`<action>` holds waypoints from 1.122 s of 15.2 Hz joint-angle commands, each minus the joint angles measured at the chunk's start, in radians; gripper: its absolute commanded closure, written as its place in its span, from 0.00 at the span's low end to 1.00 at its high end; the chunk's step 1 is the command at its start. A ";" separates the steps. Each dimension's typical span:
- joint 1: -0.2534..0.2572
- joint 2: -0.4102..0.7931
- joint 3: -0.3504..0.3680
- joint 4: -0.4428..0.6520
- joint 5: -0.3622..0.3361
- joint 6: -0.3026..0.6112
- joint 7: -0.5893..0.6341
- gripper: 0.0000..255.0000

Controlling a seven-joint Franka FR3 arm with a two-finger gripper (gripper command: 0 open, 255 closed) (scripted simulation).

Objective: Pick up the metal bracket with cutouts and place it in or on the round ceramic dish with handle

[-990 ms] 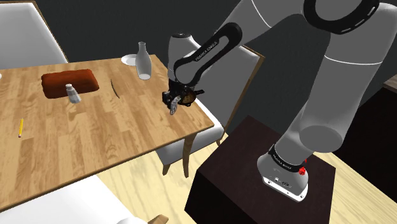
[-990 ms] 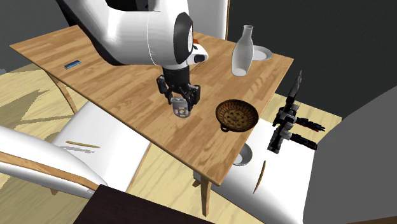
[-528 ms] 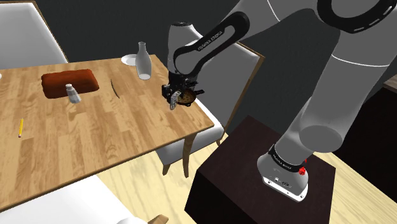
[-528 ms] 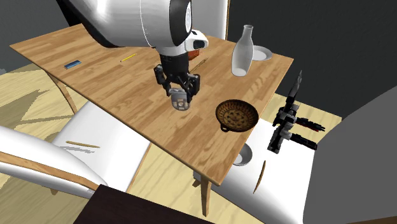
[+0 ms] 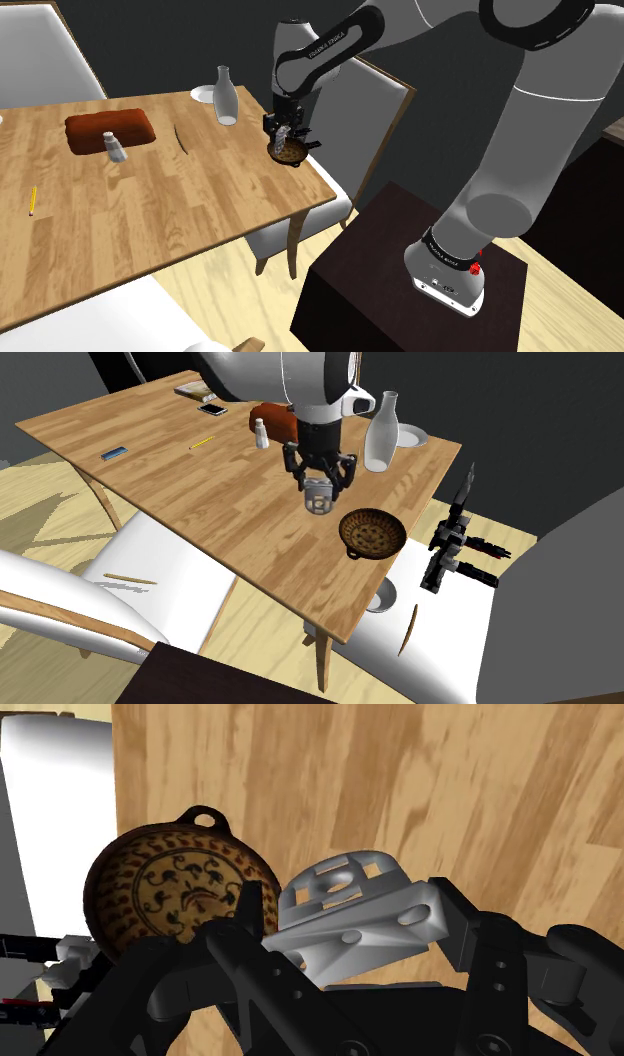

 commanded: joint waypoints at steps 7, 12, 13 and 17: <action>-0.099 0.129 -0.048 0.231 0.017 -0.101 -0.161 1.00; -0.137 0.211 -0.062 0.343 0.023 -0.131 -0.217 1.00; -0.137 0.217 -0.062 0.339 0.023 -0.120 -0.217 1.00; -0.137 0.248 -0.062 0.328 0.023 -0.079 -0.217 1.00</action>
